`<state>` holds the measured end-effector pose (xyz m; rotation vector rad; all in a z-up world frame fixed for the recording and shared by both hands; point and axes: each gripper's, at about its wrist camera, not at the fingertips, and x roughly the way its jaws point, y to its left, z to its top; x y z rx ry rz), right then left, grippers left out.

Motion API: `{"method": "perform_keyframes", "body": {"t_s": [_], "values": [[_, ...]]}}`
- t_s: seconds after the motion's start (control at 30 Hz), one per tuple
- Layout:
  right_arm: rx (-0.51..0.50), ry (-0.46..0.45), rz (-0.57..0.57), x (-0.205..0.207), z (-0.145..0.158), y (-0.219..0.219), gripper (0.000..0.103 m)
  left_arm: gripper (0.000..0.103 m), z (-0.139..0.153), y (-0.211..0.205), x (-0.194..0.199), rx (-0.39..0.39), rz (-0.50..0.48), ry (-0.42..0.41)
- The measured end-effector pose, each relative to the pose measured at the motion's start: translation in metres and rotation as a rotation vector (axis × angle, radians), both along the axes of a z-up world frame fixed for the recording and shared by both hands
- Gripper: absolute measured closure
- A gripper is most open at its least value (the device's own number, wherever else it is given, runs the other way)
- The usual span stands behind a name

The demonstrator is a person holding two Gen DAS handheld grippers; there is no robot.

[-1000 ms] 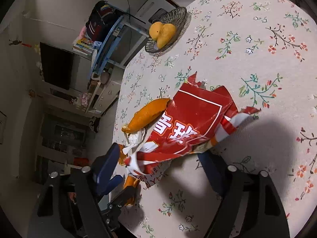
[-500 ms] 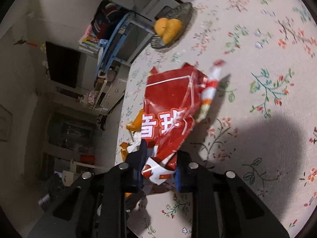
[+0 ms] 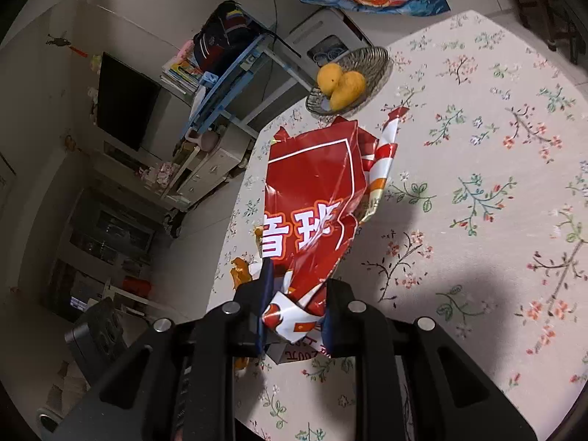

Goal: Collect trash
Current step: 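Carry the orange peel with the left tool while the right tool carries the chip bag to the basin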

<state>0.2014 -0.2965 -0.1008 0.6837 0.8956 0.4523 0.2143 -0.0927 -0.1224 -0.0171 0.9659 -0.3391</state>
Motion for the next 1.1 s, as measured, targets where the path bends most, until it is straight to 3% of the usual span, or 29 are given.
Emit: {"method": "perform_keyframes", "body": {"t_s": [0.53,0.8,1.1], "values": [[-0.113,-0.05,-0.038,-0.058,0.008,-0.001,0.08,0.087,0.026,0.02,-0.045,-0.075,0.091,-0.088],[-0.152,-0.104,-0.02,-0.091,0.014,0.009,0.08,0.087,0.036,0.025,-0.084,-0.06,0.097,-0.153],[-0.16,-0.113,-0.001,-0.116,0.008,0.02,0.08,0.087,0.037,0.027,-0.114,-0.06,0.091,-0.164]]}}
